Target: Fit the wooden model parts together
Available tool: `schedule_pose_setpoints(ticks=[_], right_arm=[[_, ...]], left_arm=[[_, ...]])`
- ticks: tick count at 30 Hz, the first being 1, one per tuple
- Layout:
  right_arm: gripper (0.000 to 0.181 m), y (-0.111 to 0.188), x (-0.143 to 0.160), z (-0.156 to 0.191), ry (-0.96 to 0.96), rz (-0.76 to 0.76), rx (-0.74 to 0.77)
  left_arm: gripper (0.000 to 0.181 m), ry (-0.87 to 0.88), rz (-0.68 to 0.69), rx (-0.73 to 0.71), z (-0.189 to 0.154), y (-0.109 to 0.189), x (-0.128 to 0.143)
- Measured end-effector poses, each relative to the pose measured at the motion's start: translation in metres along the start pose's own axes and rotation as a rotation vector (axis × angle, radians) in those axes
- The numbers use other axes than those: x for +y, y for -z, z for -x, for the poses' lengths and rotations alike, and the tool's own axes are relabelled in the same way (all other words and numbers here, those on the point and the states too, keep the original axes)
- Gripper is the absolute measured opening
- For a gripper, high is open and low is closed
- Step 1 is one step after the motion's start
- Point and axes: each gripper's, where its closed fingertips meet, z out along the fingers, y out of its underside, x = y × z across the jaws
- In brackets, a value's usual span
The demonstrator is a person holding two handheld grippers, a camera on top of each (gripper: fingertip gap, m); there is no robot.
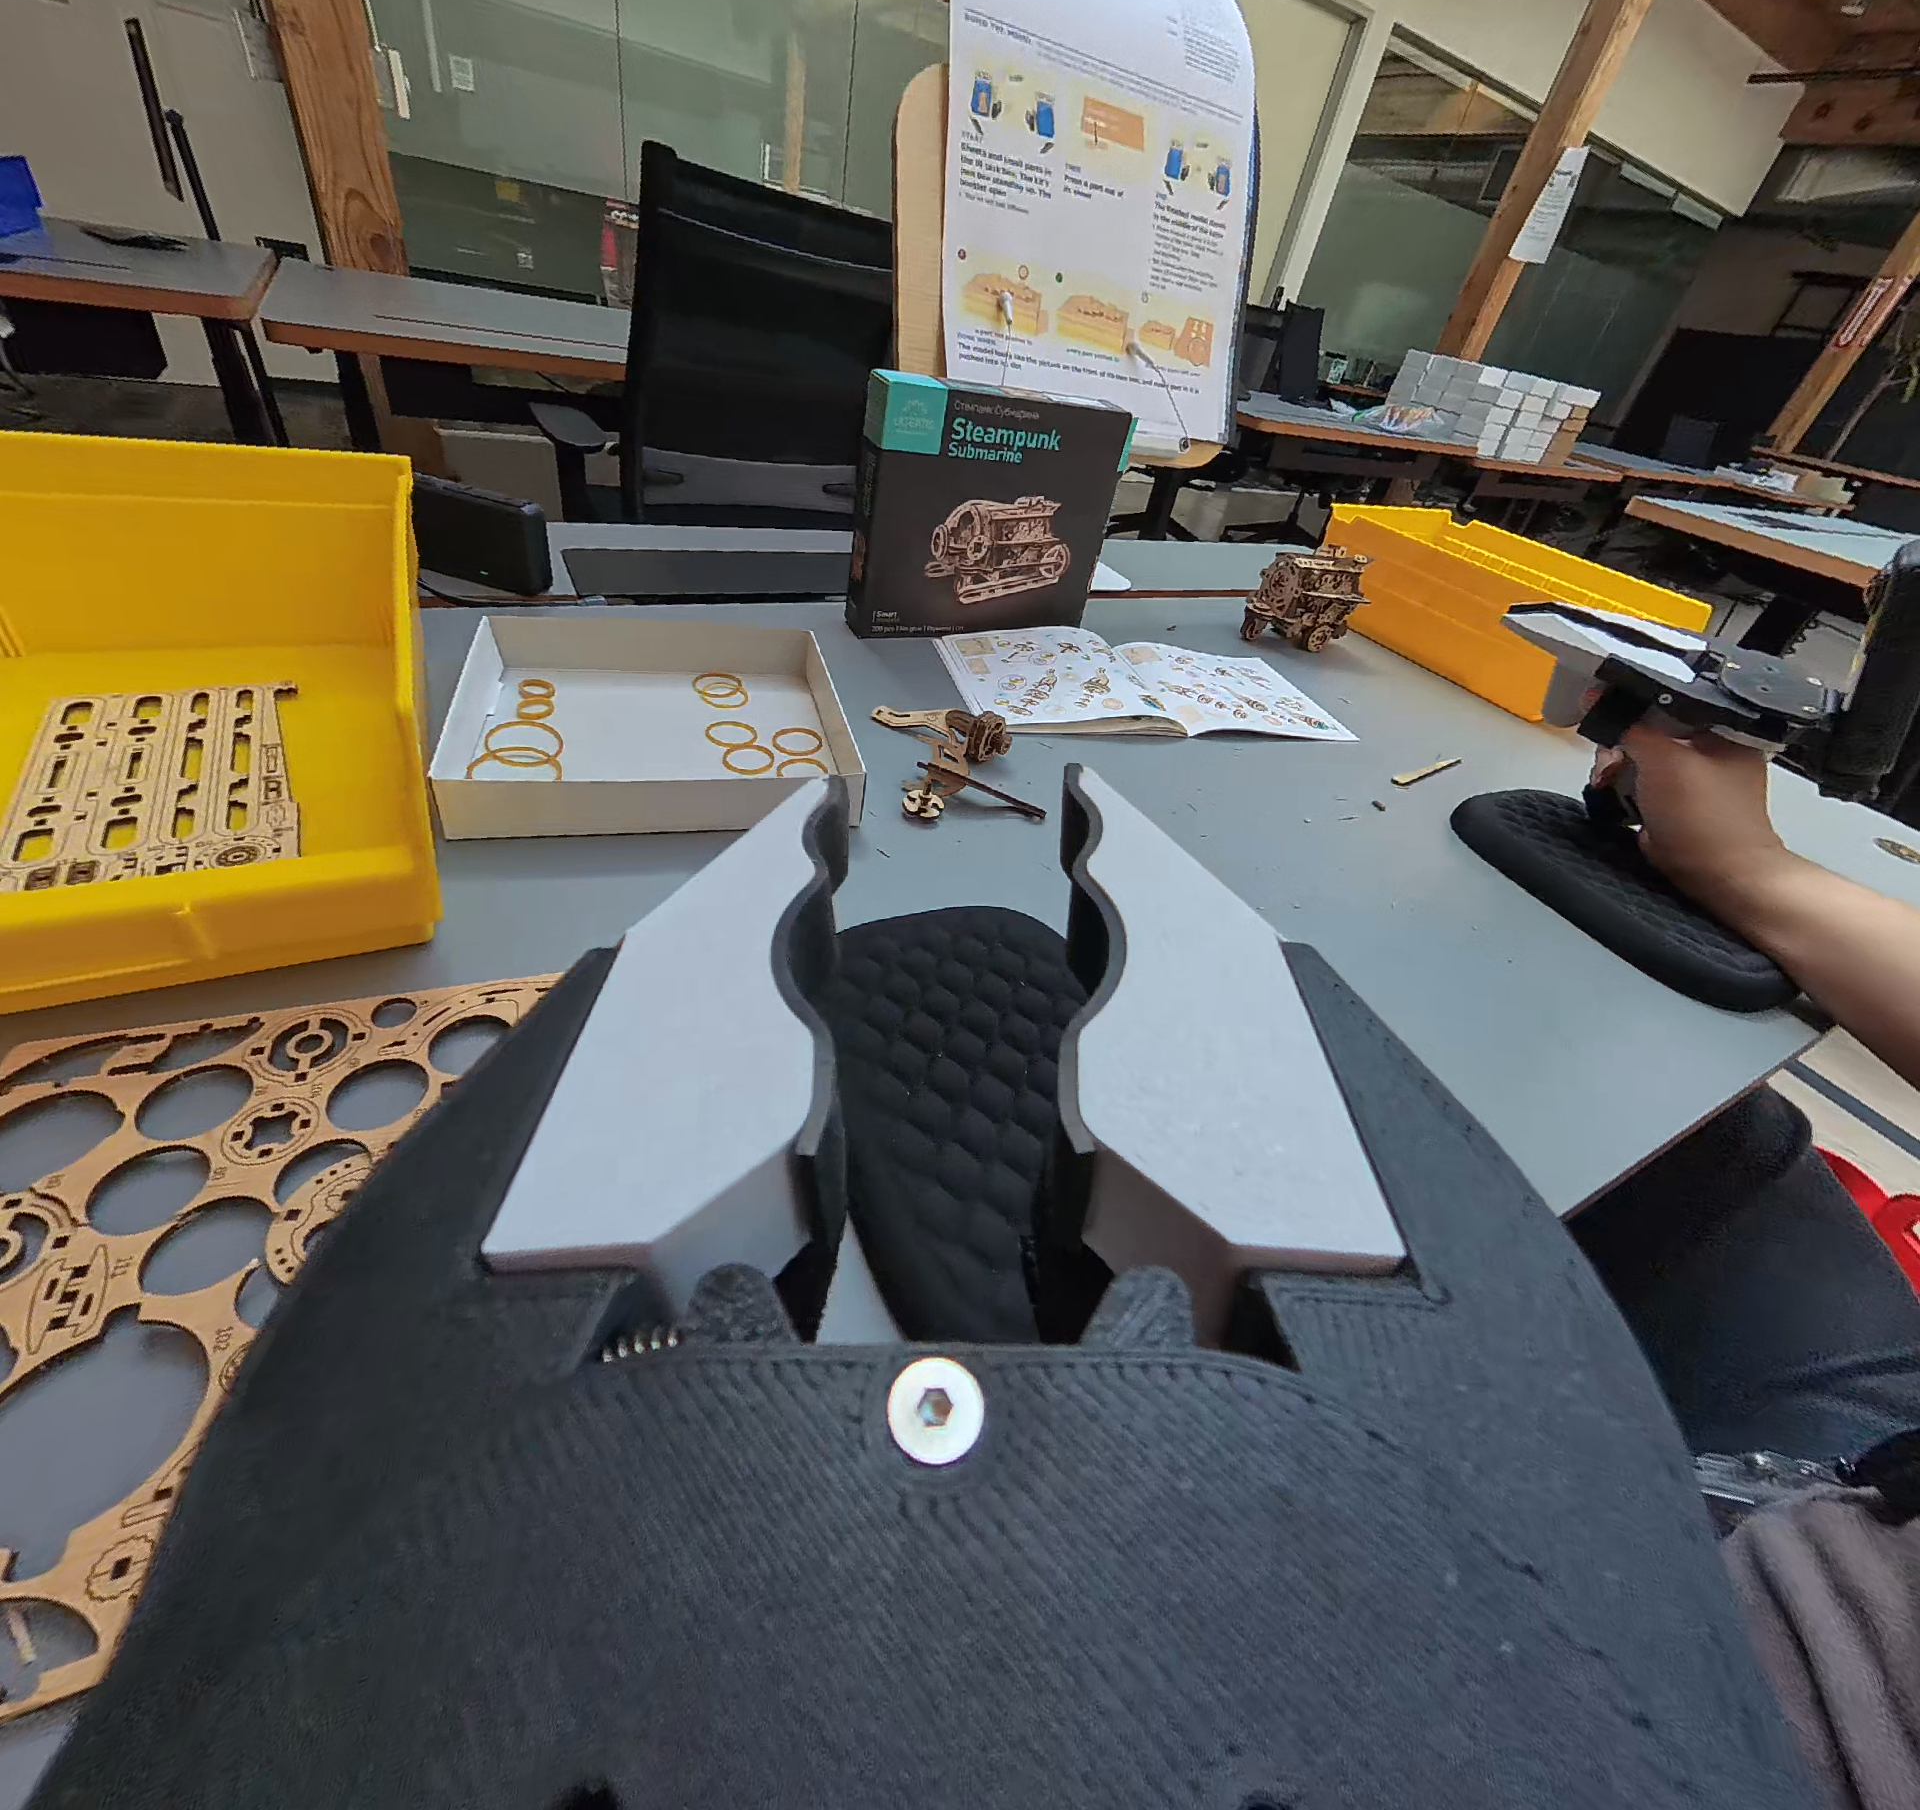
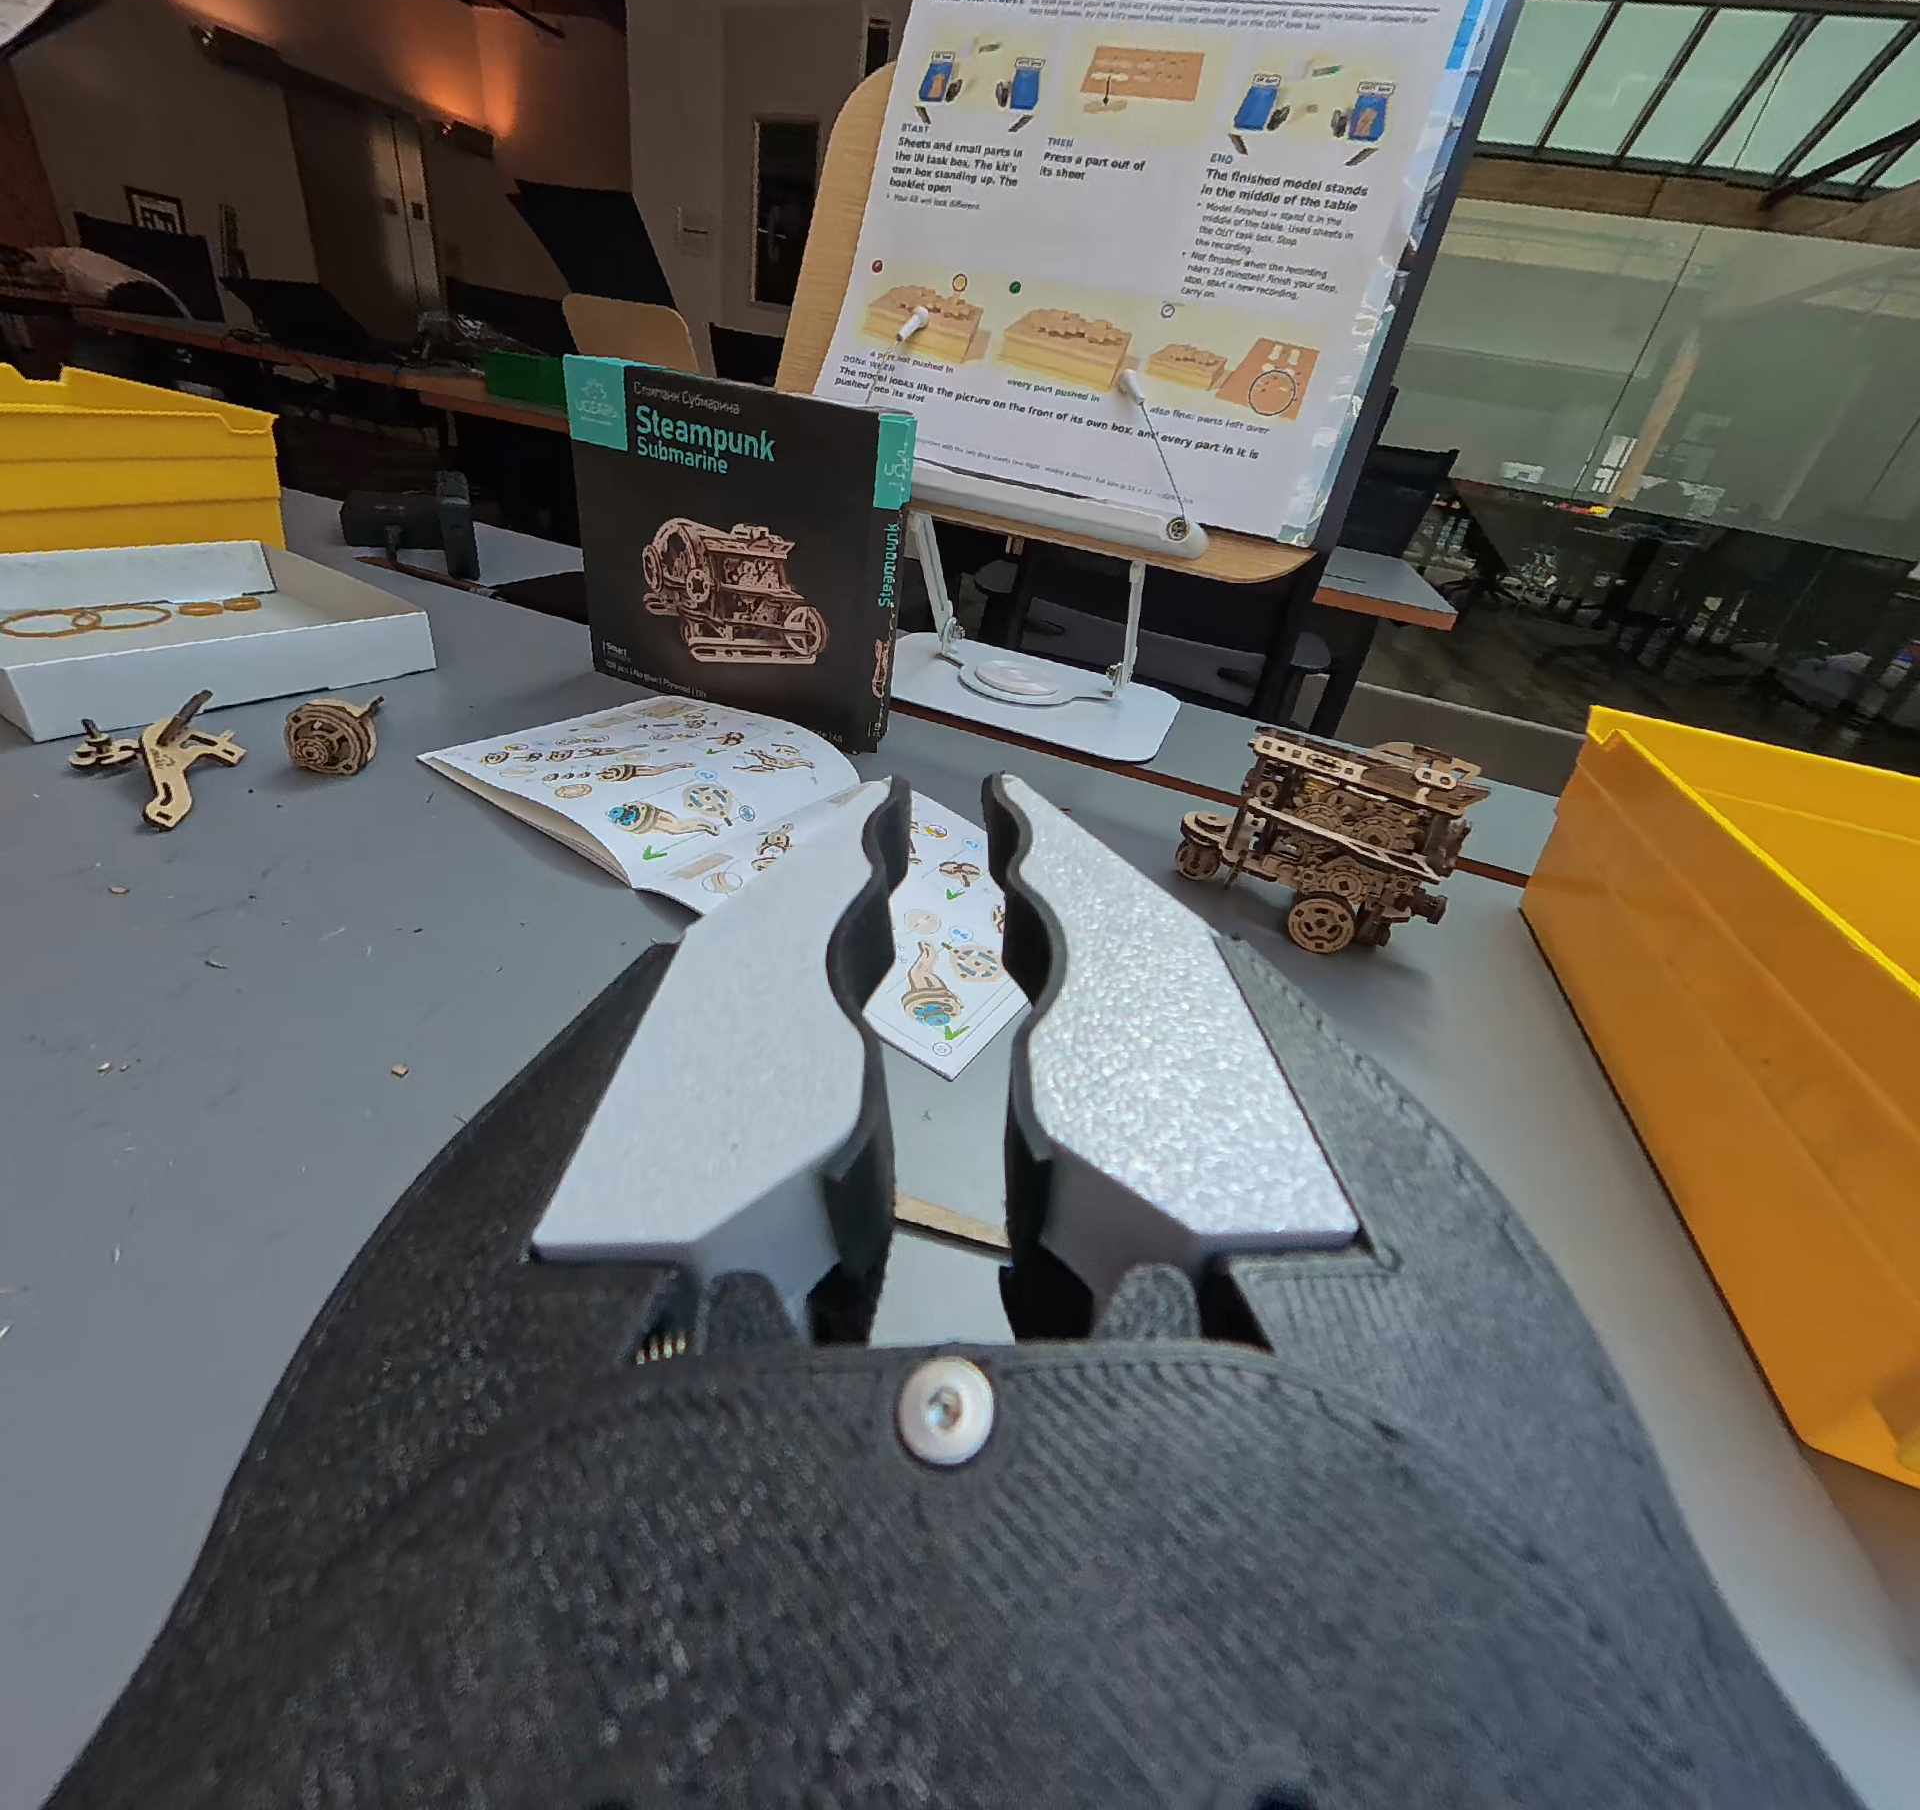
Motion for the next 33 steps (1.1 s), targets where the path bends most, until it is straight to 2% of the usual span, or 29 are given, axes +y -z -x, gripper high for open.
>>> schedule_pose_setpoints(ticks=[6, 11, 18, 24, 28, 33], right_arm=[[0.013, 0.006, -0.007, -0.001, -0.038, -0.045, -0.010], [0.013, 0.010, -0.012, 0.001, -0.065, -0.071, -0.028], [0.013, 0.015, -0.019, 0.012, -0.075, -0.102, -0.074], [0.013, 0.011, -0.012, 0.019, -0.059, -0.061, -0.104], [0.013, 0.012, -0.015, 0.020, -0.080, -0.071, -0.113], [0.013, 0.008, -0.014, 0.026, -0.100, -0.066, -0.153]], left_arm=[[0.041, 0.045, -0.037, 0.046, -0.006, -0.015, -0.014], [0.040, -0.016, 0.038, 0.007, -0.006, -0.027, -0.005], [0.036, 0.000, 0.043, 0.038, -0.013, -0.032, -0.007], [0.036, -0.028, 0.048, 0.012, 0.000, -0.034, -0.025], [0.035, -0.043, 0.011, 0.029, -0.006, -0.032, -0.037], [0.035, 0.015, 0.001, 0.077, -0.017, -0.028, -0.023]])
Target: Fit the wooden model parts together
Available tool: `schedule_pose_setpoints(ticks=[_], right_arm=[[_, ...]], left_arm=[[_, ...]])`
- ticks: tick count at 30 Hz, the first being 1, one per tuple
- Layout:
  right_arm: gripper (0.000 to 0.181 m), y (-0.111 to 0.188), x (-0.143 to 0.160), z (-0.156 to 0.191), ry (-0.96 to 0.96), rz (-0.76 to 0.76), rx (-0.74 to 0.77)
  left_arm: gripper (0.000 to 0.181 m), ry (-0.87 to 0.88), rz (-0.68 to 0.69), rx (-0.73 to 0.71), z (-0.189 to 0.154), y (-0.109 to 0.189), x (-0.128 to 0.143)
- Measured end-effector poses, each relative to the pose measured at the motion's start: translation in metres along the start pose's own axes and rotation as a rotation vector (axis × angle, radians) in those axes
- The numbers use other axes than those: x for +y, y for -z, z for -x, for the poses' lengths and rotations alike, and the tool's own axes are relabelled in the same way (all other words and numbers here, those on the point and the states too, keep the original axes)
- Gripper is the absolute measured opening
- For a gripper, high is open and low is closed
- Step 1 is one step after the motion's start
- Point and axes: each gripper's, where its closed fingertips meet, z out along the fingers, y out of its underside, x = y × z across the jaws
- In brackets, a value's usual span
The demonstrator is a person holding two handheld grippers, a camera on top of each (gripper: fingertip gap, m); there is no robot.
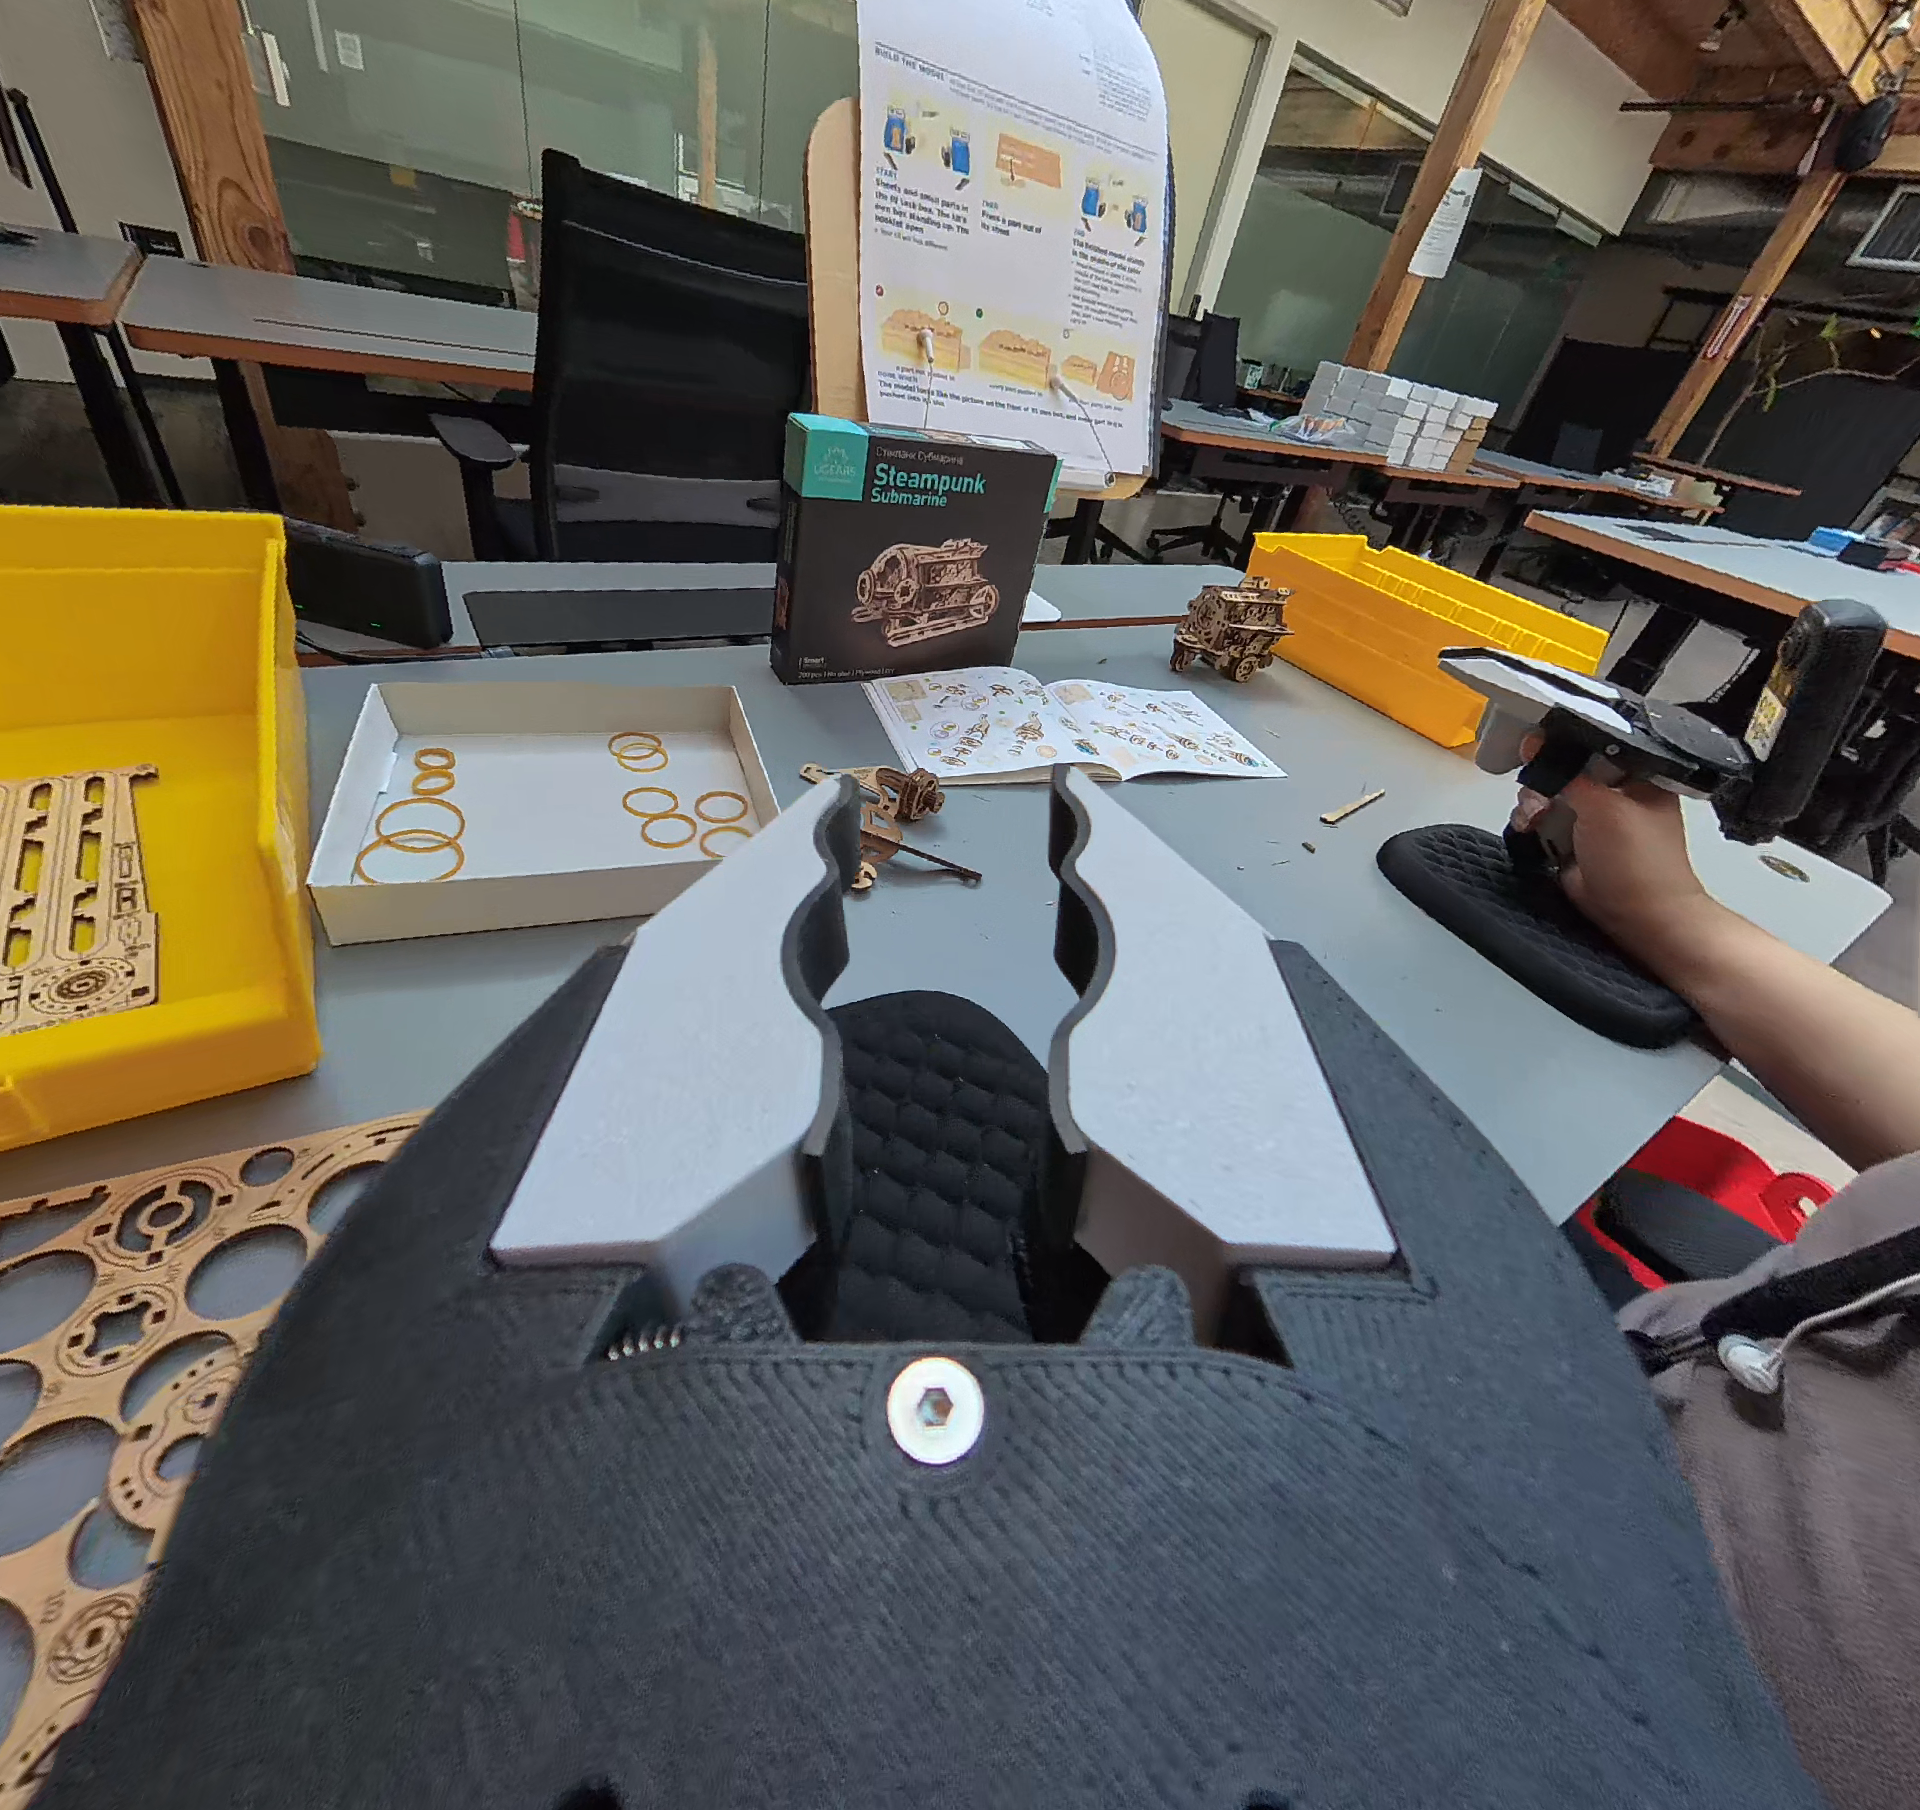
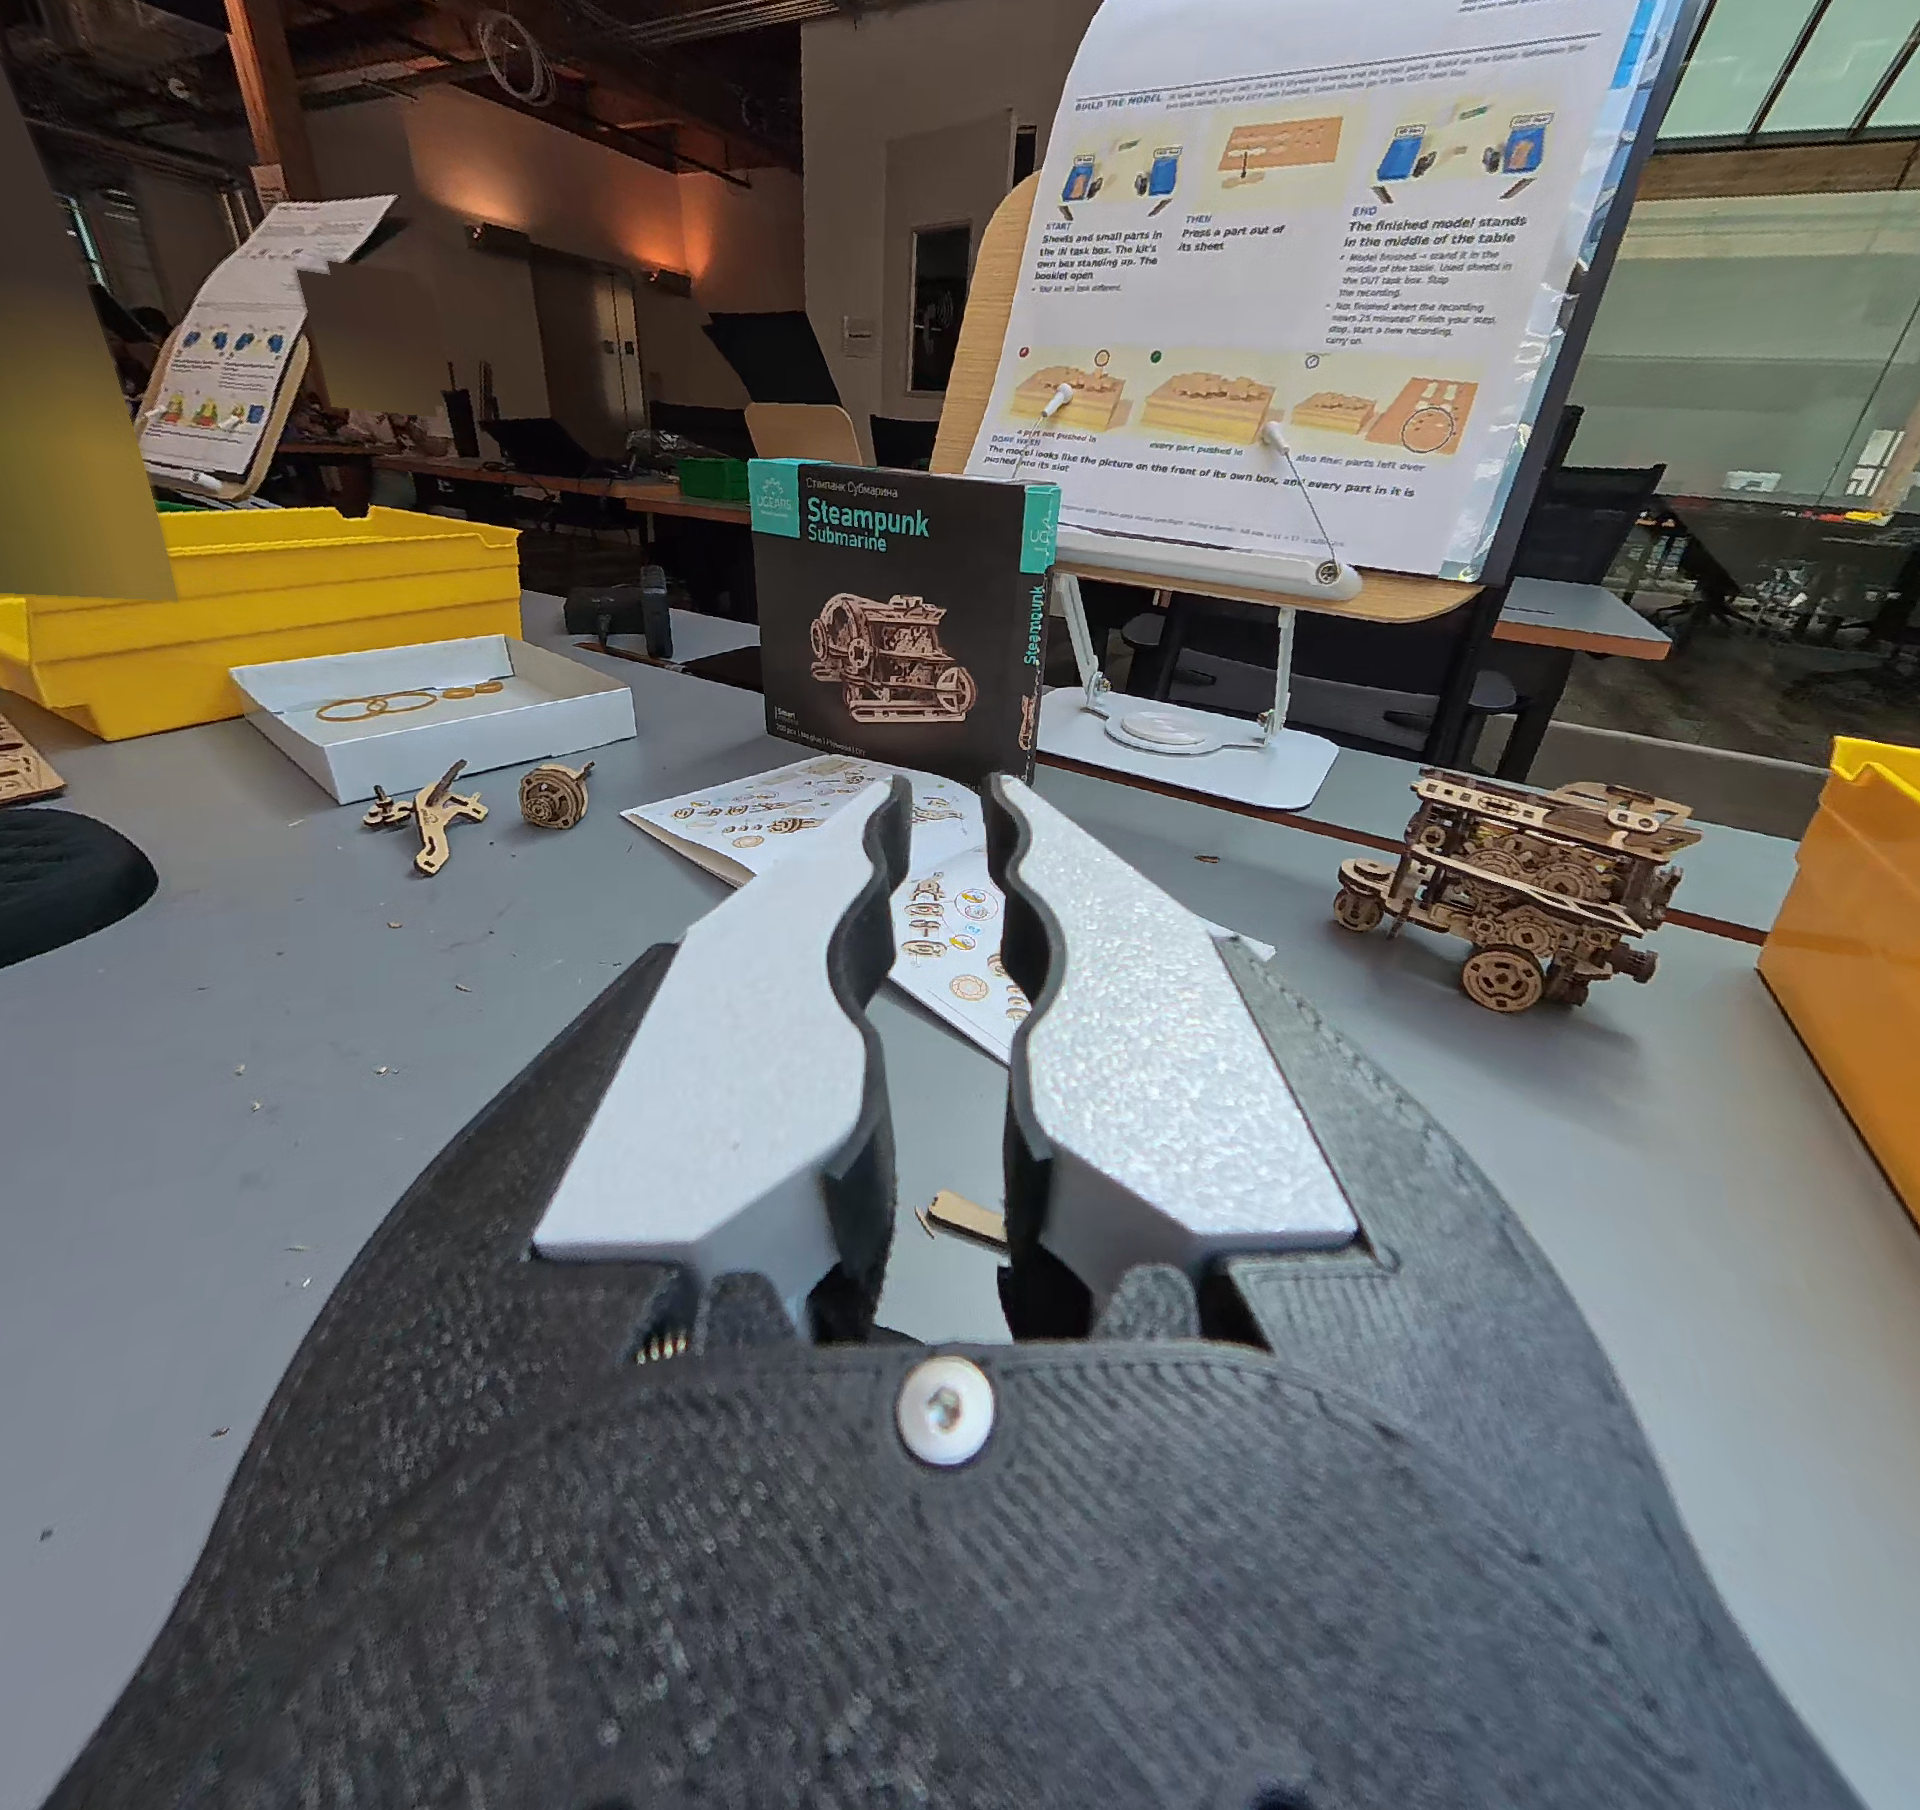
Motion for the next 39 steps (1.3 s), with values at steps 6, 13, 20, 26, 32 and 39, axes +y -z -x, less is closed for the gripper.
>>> schedule_pose_setpoints(ticks=[6, 13, 20, 26, 32, 39], right_arm=[[0.013, -0.013, 0.013, 0.005, -0.026, 0.062, -0.046], [0.012, -0.016, 0.018, 0.005, -0.049, 0.094, -0.058], [0.013, -0.014, 0.018, 0.002, -0.078, 0.088, -0.053], [0.012, -0.015, 0.019, 0.005, -0.053, 0.094, -0.058], [0.011, -0.016, 0.022, 0.007, -0.042, 0.108, -0.065], [0.010, -0.019, 0.026, 0.009, -0.033, 0.131, -0.079]], left_arm=[[0.034, 0.069, -0.004, -0.013, 0.014, -0.003, 0.014], [0.032, 0.061, 0.032, 0.040, 0.018, -0.029, 0.008], [0.028, 0.039, 0.034, 0.065, 0.022, -0.051, 0.003], [0.025, 0.038, 0.039, 0.092, 0.023, -0.068, 0.003], [0.023, 0.035, 0.051, 0.122, 0.021, -0.084, 0.001], [0.022, 0.013, 0.077, 0.143, 0.017, -0.097, 0.000]])
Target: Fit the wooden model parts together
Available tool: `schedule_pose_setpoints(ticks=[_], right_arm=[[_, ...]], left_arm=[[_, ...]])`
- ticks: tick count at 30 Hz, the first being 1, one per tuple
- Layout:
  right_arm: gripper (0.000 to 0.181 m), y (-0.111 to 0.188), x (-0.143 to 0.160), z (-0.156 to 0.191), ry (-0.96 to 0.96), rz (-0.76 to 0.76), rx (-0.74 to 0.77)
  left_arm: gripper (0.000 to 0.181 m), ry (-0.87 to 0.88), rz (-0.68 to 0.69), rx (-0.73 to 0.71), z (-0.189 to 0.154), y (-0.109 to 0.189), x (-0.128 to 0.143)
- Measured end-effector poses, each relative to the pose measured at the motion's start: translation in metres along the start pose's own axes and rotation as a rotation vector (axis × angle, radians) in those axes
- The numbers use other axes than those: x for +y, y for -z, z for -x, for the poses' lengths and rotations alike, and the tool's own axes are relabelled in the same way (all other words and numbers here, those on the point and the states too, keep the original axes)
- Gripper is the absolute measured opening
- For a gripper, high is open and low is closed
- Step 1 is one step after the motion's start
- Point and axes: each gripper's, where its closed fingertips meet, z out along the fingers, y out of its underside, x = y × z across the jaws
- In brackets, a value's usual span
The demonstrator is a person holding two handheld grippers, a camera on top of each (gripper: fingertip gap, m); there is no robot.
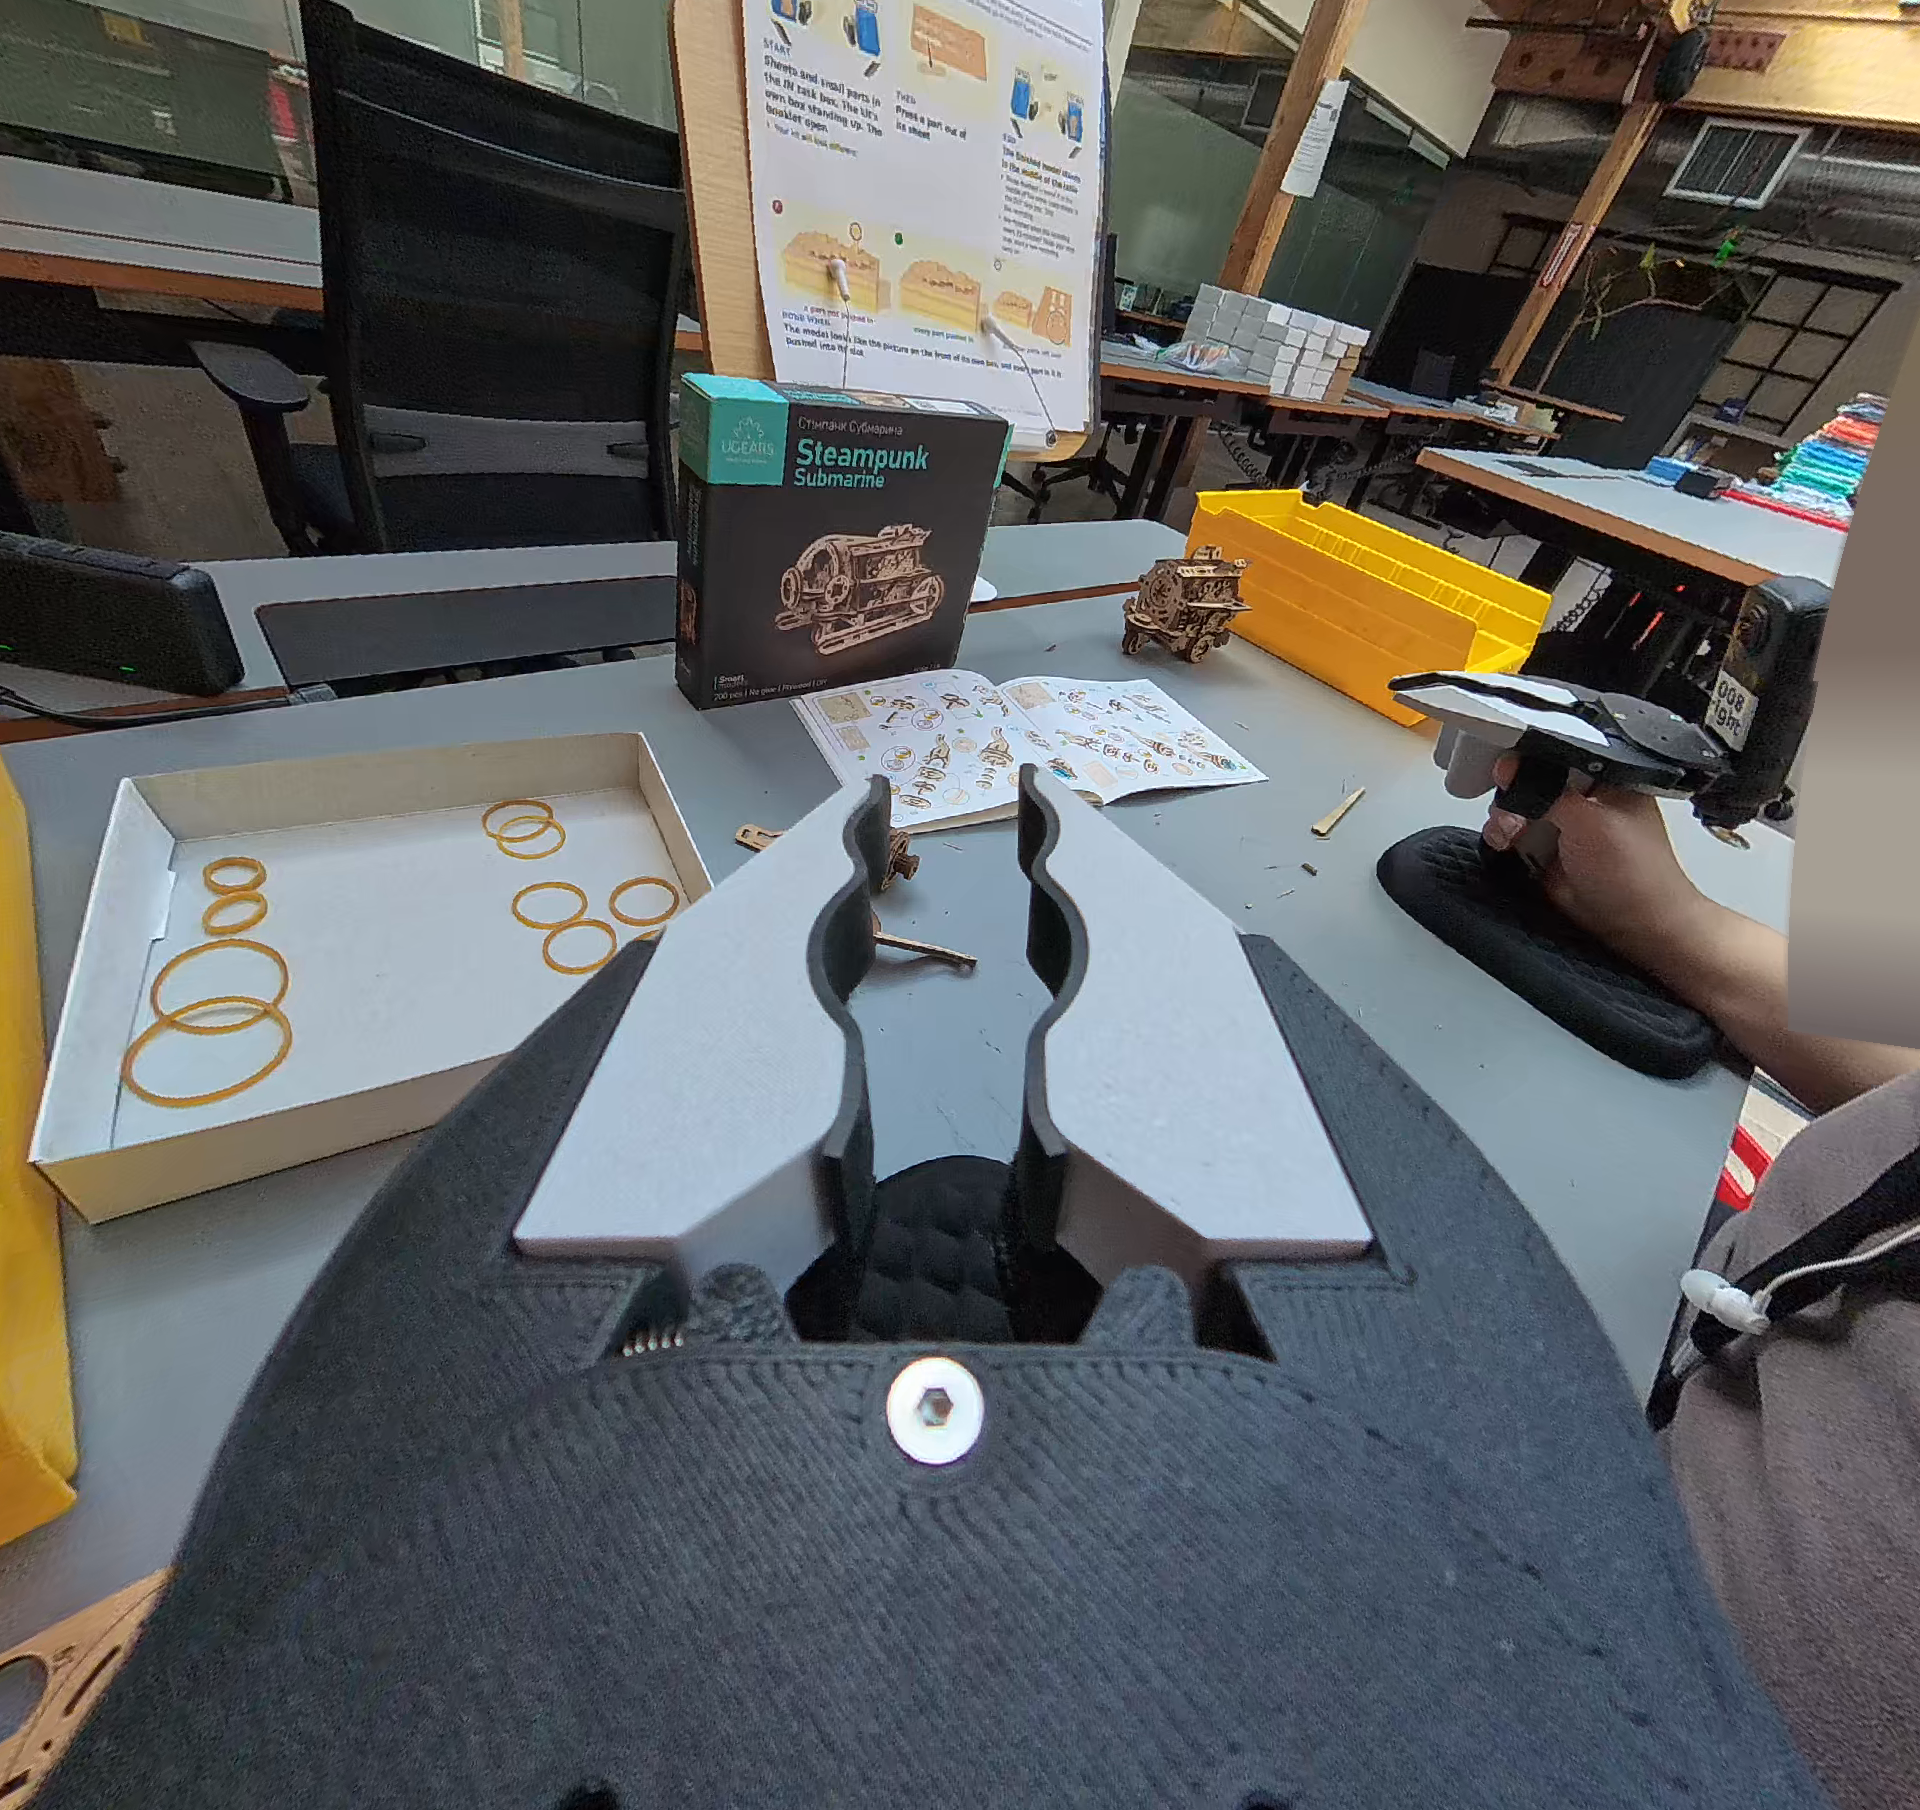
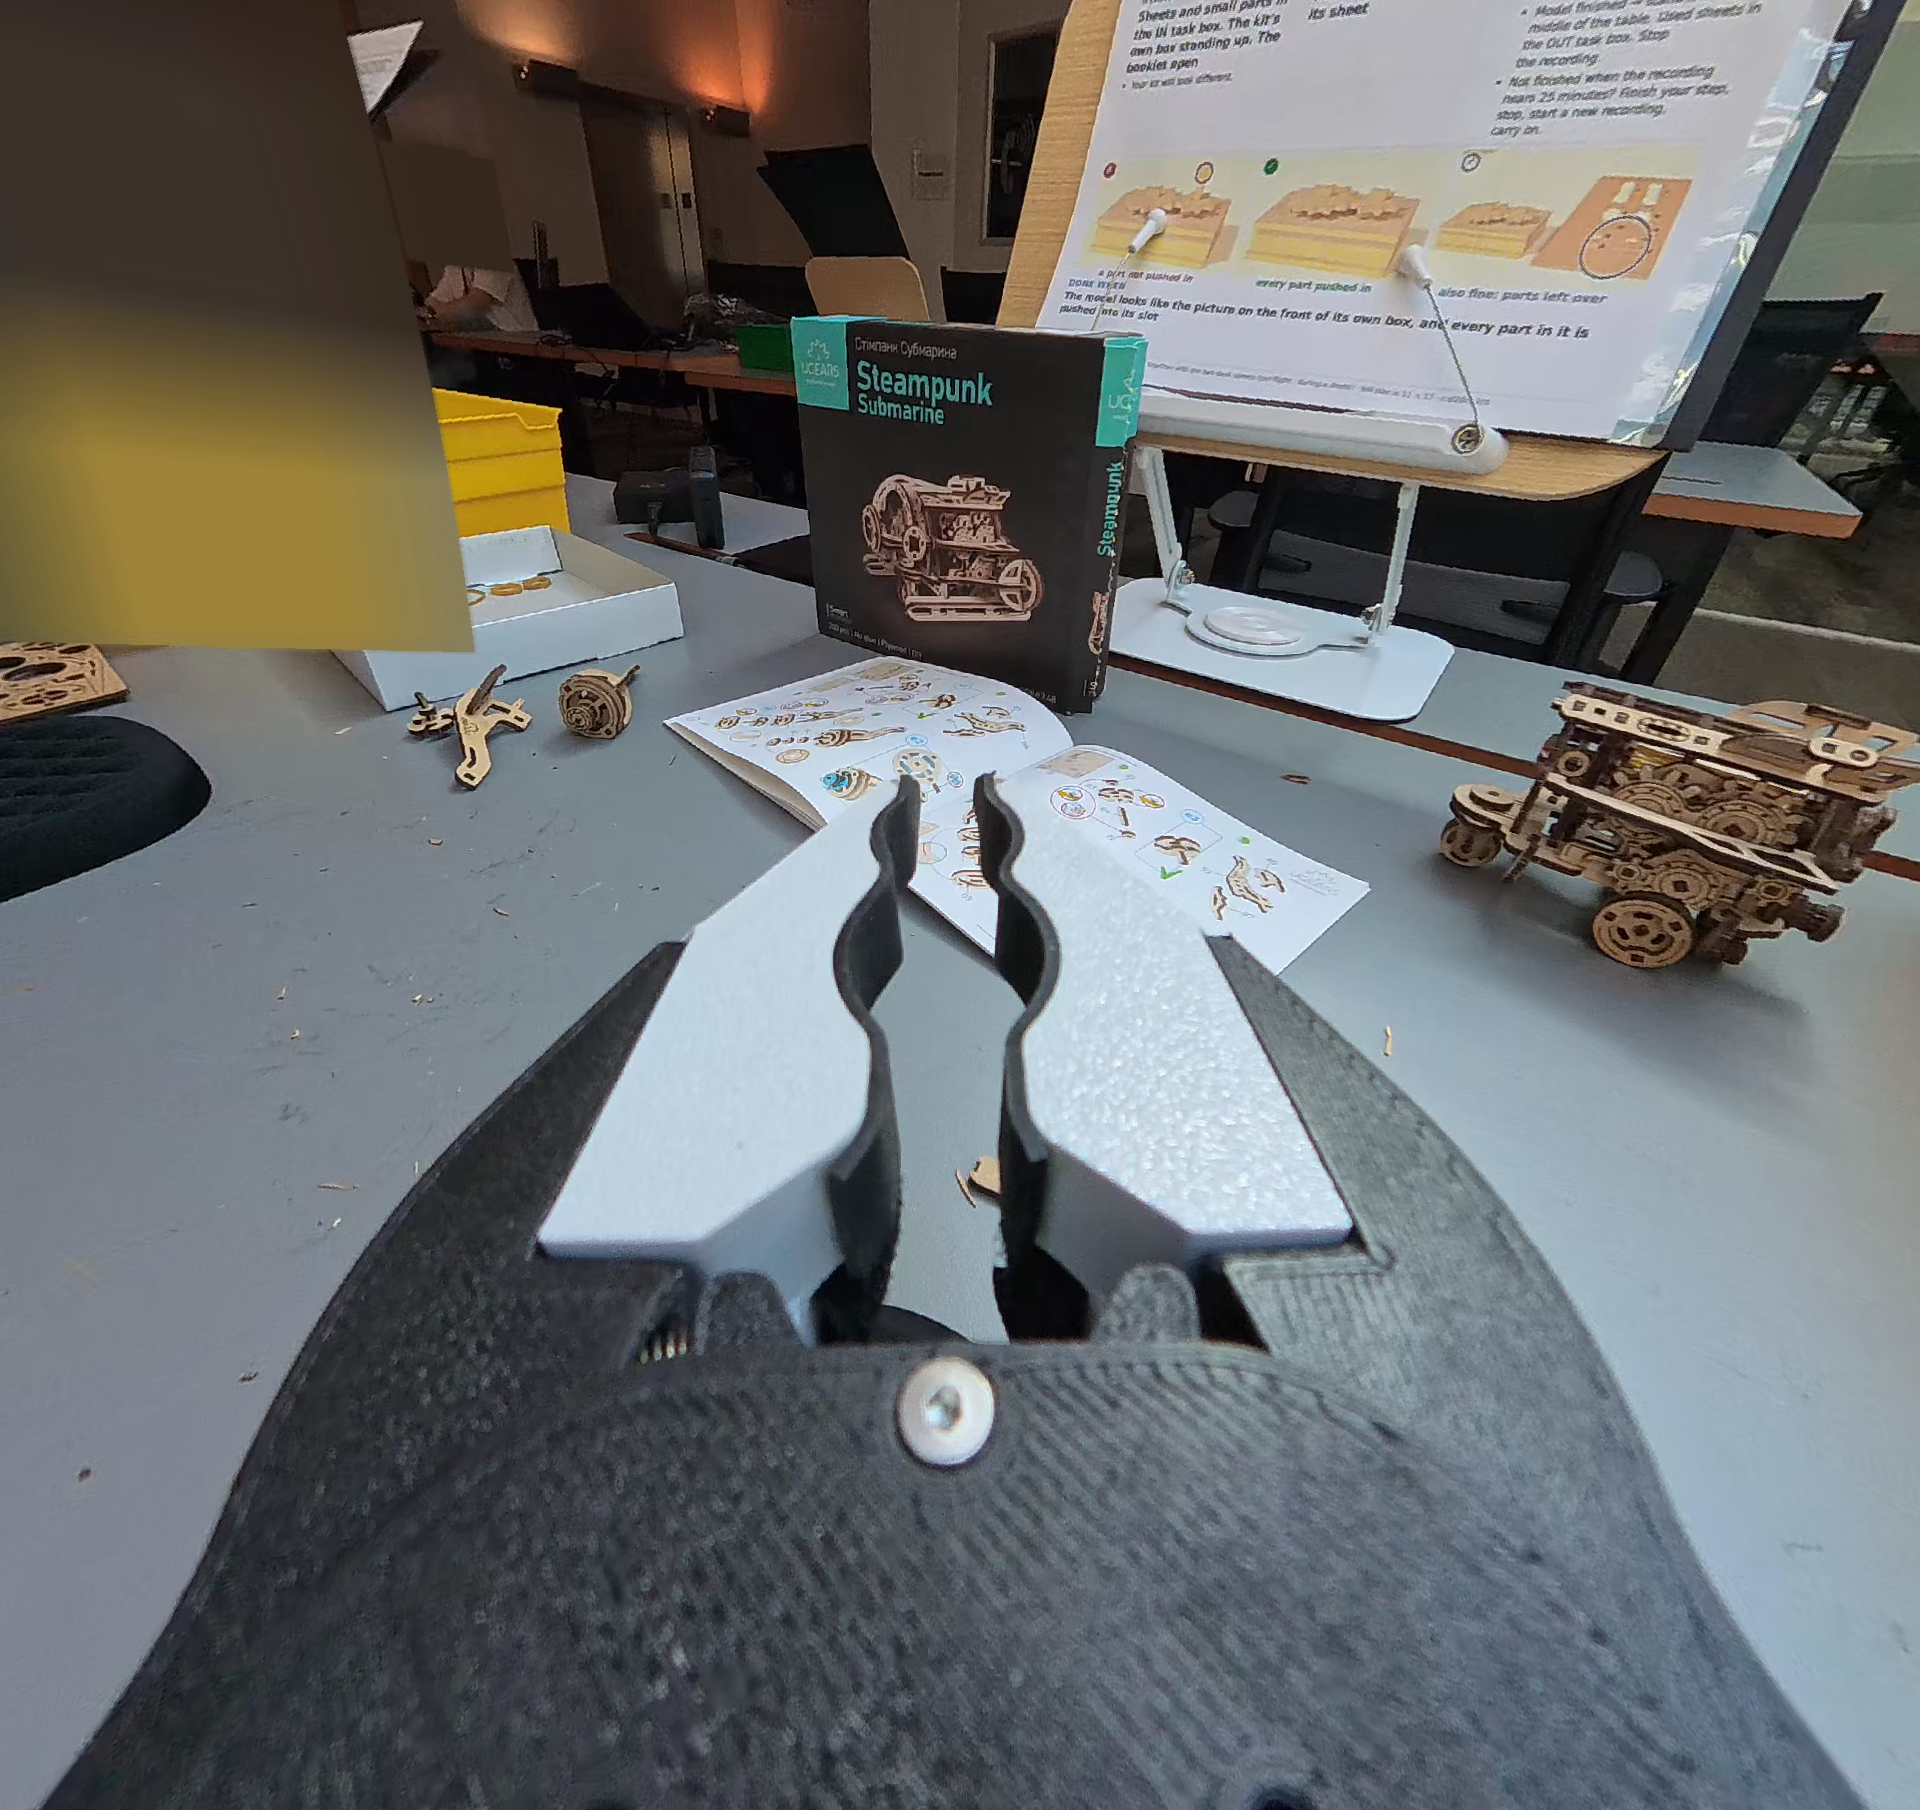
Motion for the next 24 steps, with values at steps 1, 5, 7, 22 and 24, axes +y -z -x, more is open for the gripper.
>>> schedule_pose_setpoints(ticks=[1, 5, 7, 22, 24], right_arm=[[0.010, 0.000, 0.000, 0.000, -0.002, -0.002, 0.001], [0.010, 0.000, -0.001, -0.002, -0.017, -0.006, 0.002], [0.009, 0.000, 0.000, -0.001, -0.017, -0.001, -0.002], [0.009, -0.001, 0.001, -0.001, -0.012, 0.007, -0.001], [0.009, -0.001, 0.001, 0.000, -0.009, 0.006, -0.001]], left_arm=[[0.022, -0.004, 0.005, -0.002, 0.000, -0.001, 0.000], [0.022, -0.018, 0.017, -0.010, 0.001, -0.001, 0.000], [0.022, -0.021, 0.015, -0.012, 0.001, 0.000, -0.002], [0.021, -0.040, 0.013, 0.007, -0.008, 0.003, -0.010], [0.021, -0.039, 0.011, 0.010, -0.010, 0.004, -0.010]])
